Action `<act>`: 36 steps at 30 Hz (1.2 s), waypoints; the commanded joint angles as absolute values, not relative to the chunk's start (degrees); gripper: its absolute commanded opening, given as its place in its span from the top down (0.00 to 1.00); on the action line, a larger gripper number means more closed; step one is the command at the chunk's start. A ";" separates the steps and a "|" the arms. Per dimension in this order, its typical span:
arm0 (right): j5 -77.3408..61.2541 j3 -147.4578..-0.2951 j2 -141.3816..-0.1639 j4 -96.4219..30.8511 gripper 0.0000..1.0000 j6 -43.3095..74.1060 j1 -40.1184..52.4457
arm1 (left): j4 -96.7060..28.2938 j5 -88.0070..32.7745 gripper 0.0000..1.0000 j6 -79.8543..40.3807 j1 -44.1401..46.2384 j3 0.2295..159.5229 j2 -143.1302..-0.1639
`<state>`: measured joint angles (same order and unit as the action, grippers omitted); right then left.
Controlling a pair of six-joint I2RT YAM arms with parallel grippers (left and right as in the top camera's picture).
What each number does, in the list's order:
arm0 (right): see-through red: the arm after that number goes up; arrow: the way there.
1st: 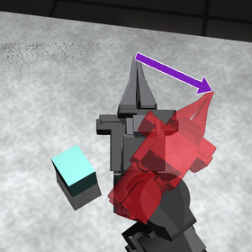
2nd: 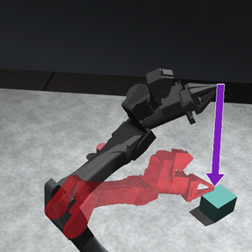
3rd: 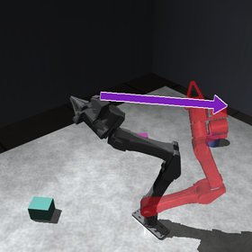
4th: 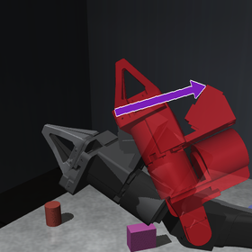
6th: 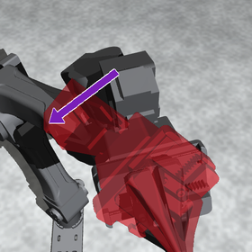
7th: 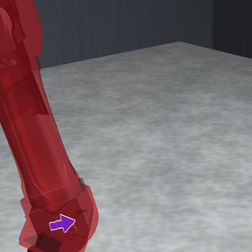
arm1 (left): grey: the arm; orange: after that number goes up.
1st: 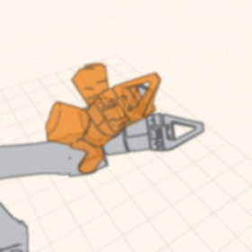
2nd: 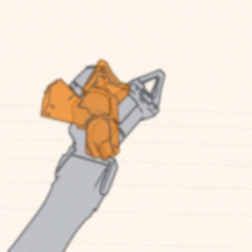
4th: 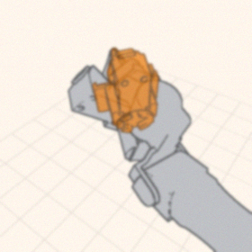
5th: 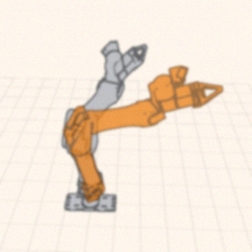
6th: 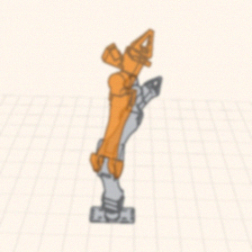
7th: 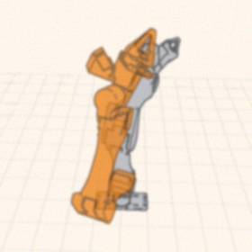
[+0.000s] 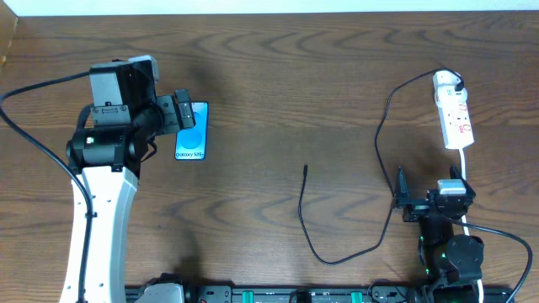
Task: Plug charger to phone and switch on socket
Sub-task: 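Move the left gripper forward over the blue phone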
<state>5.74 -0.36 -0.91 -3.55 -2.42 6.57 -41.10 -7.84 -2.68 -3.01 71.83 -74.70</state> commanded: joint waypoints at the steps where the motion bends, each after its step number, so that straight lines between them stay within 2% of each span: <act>1: 5.43 -0.32 -0.75 -3.73 0.01 -3.29 6.85 | -41.32 -8.56 0.02 -1.63 -3.27 73.52 -75.53; 14: 5.43 -0.32 -0.75 -3.73 0.01 -3.29 6.85 | -42.87 -11.84 0.02 1.74 -4.60 76.27 -85.30; 23: 5.43 -0.32 -0.75 -3.73 0.01 -3.27 6.85 | -46.28 -12.82 0.02 1.69 -4.60 86.56 -97.21; 36: 5.43 -0.32 -0.75 -3.73 0.01 -3.29 6.85 | -53.89 -6.74 0.02 1.91 -4.54 90.24 -107.59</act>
